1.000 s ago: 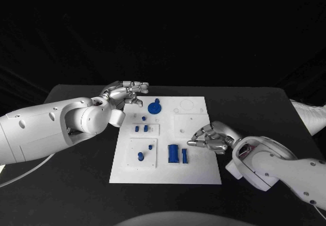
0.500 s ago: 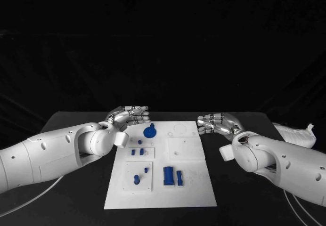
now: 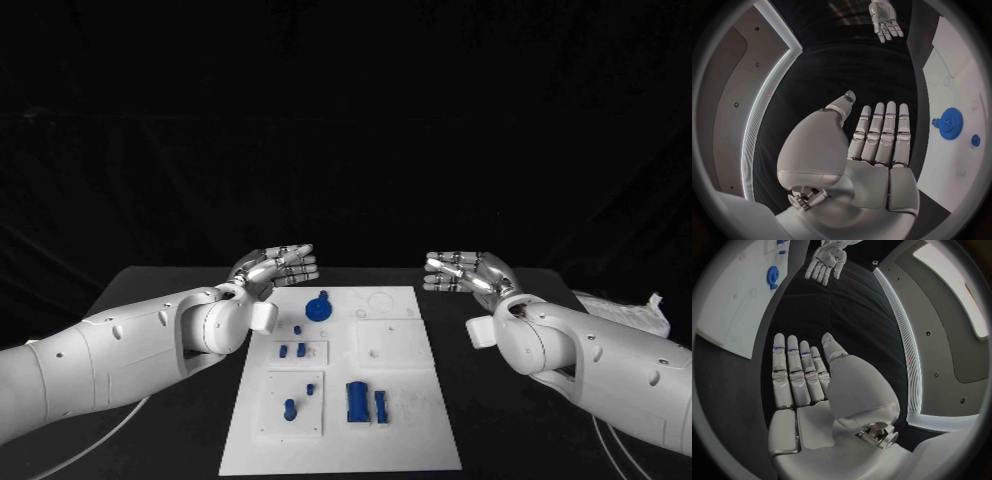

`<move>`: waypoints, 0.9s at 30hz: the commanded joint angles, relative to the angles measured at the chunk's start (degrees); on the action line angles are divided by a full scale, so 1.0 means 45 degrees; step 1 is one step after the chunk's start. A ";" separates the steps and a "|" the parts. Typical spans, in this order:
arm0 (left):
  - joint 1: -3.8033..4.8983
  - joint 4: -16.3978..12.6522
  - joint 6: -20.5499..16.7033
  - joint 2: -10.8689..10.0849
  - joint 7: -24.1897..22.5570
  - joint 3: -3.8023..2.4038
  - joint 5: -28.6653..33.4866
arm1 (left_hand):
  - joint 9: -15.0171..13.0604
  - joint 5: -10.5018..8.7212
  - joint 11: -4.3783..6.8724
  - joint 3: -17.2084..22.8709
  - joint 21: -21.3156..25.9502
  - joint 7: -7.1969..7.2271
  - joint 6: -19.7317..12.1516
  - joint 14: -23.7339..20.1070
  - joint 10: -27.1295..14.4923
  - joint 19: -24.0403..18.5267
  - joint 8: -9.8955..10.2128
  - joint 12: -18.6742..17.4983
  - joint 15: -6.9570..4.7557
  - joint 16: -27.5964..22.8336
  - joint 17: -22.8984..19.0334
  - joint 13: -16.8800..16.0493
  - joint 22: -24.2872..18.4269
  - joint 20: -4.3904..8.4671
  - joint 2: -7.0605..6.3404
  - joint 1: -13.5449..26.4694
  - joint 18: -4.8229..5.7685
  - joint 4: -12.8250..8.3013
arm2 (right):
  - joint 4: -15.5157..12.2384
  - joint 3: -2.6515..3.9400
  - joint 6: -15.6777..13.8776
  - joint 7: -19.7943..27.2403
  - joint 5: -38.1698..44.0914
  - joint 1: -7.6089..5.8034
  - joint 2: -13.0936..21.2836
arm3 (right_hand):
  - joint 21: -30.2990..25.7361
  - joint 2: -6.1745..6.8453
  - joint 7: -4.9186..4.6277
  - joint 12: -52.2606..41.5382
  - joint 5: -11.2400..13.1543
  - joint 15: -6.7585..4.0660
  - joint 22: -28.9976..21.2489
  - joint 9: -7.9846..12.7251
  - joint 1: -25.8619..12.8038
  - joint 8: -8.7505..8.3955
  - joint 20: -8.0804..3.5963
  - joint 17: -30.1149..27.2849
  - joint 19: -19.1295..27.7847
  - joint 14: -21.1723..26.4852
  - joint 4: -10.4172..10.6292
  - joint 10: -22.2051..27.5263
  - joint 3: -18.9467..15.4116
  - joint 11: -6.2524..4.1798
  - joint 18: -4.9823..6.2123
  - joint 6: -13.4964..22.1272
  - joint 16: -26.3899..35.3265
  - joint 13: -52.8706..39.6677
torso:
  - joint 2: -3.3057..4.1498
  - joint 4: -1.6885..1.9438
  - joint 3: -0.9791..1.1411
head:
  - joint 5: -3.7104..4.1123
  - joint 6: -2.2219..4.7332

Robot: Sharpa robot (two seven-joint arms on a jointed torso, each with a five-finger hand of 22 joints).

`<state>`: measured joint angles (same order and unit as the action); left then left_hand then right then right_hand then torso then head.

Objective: Assemble the parts on the task board

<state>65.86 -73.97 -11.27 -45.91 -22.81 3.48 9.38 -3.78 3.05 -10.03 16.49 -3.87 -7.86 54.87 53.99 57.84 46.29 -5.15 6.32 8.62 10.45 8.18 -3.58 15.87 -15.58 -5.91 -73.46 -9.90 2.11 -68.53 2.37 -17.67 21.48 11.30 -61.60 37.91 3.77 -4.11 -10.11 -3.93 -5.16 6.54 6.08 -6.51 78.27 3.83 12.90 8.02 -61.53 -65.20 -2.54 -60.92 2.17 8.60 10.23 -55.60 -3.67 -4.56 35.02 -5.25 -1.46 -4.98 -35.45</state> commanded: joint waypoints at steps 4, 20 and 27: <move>-0.0044 -0.0170 -0.0320 -0.0005 -0.0039 -0.0035 -0.0110 | 0.0841 -0.0677 0.0833 -0.1463 0.0859 0.0691 -0.4739 -0.4650 -0.5007 -0.4051 0.1145 -0.1405 -0.0748 -0.0934 -0.0721 0.0795 -0.1395 0.1353 0.1314 0.6378 0.0663 -0.0470 | -0.0310 -0.0029 -0.0355 0.0077 -0.0123 0.0018 0.0089 | -0.0839 0.0914 0.0848 0.0874 0.1147 -0.1453 -0.1350 0.1447 -0.6871 -0.0852 -0.1142 -0.0726 0.5281 0.5598 0.0565 0.5265 -0.0482 -0.0754 -0.0707 0.4822 0.0816 0.1012 | -0.0112 0.0157 0.0039 | 0.0163 0.0011; -0.0949 -0.2673 -0.5487 0.0200 -0.1159 -0.0581 -0.1572 | 0.0841 -0.0677 0.2230 -0.2535 0.0859 0.1747 -0.8373 -0.8233 -0.8831 -0.7090 0.1145 -0.1405 -0.1915 -0.2322 -0.1819 0.0795 -0.2433 0.2386 0.1314 1.1226 0.1298 -0.0470 | -0.4059 -0.0447 -0.5007 0.1568 -0.2134 0.0272 0.1284 | -0.0839 0.0914 0.2248 0.0874 0.1147 -0.1453 -0.1350 0.1447 -1.2005 -0.0852 -0.2866 -0.1782 0.9386 0.9943 0.0565 0.9315 -0.0482 -0.1911 -0.1317 0.8504 0.0816 0.1012 | -0.0853 0.1167 0.0323 | 0.1107 0.0239; -0.1212 -0.3401 -0.6990 0.0259 -0.1484 -0.0740 -0.1997 | 0.0841 -0.0677 0.2230 -0.3664 0.0859 0.1747 -0.9288 -0.9133 -0.9791 -0.7848 0.1145 -0.1405 -0.1915 -0.2322 -0.1819 0.0795 -0.3526 0.3462 0.1314 1.2449 0.2200 -0.0470 | -0.4743 -0.0524 -0.5856 0.1840 -0.2501 0.0318 0.1502 | -0.0839 0.0914 0.2248 0.0874 0.1147 -0.1453 -0.1350 0.1447 -1.3286 -0.0852 -0.2866 -0.1782 1.0407 1.1024 0.0565 1.0315 -0.0482 -0.1911 -0.2274 0.9424 0.0816 0.1012 | -0.0853 0.1167 0.0323 | 0.1107 0.0239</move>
<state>60.47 -88.80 -36.12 -44.87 -26.63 0.23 3.37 -0.09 0.37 -0.85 4.96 -0.35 -0.27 17.71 17.40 18.62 14.83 -0.38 0.33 0.37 1.00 0.31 -0.10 4.12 -4.00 -0.05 -23.60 -3.52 0.00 -89.56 -0.01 -39.43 27.13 2.36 -60.21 44.60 0.38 -0.04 -0.77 -0.37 -0.29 0.13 0.14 -0.15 24.99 0.40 1.87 0.27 -19.88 -21.07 -0.23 -19.61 0.02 0.34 3.03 -17.86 -0.33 -0.09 31.26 -0.09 -0.02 -0.02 -34.38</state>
